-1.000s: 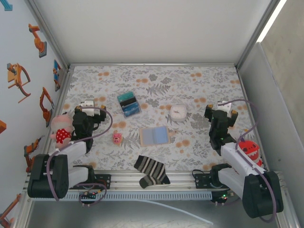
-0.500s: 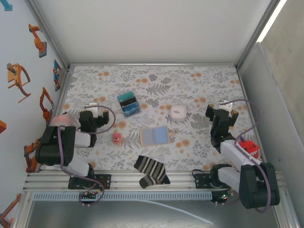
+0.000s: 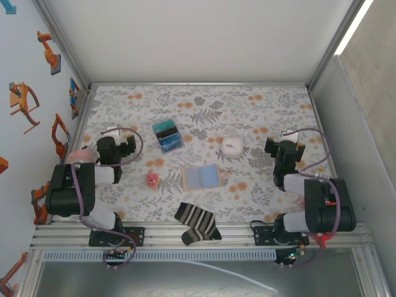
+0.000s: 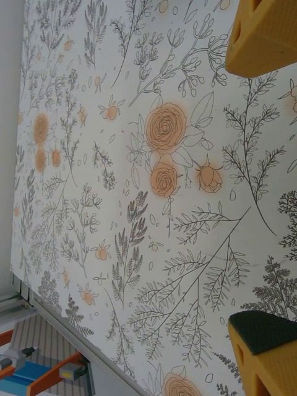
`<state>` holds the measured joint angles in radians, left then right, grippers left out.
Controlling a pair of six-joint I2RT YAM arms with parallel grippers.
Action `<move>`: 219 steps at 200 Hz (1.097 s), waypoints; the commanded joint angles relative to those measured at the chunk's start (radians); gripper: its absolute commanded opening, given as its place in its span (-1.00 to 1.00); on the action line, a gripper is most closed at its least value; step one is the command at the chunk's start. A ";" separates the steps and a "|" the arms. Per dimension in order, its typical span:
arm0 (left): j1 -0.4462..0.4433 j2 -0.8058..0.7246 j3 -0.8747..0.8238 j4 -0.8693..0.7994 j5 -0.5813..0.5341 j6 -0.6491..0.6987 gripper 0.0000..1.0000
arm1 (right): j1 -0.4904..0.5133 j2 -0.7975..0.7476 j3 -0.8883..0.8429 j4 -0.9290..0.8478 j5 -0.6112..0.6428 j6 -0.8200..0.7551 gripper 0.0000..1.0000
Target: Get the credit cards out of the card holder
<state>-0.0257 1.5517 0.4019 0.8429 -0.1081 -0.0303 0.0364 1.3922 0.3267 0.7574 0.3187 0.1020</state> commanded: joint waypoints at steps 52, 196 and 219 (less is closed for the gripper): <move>-0.004 -0.011 0.008 -0.011 -0.001 -0.013 0.94 | -0.094 0.155 0.031 0.177 -0.282 -0.006 0.99; -0.006 -0.010 0.008 -0.011 -0.004 -0.010 0.94 | -0.120 0.157 0.051 0.145 -0.378 -0.012 0.99; -0.007 -0.011 0.007 -0.011 -0.004 -0.011 0.94 | -0.120 0.157 0.050 0.145 -0.377 -0.012 0.99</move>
<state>-0.0265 1.5517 0.4019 0.8371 -0.1112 -0.0307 -0.0792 1.5482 0.3561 0.8730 -0.0528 0.0998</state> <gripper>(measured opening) 0.970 0.993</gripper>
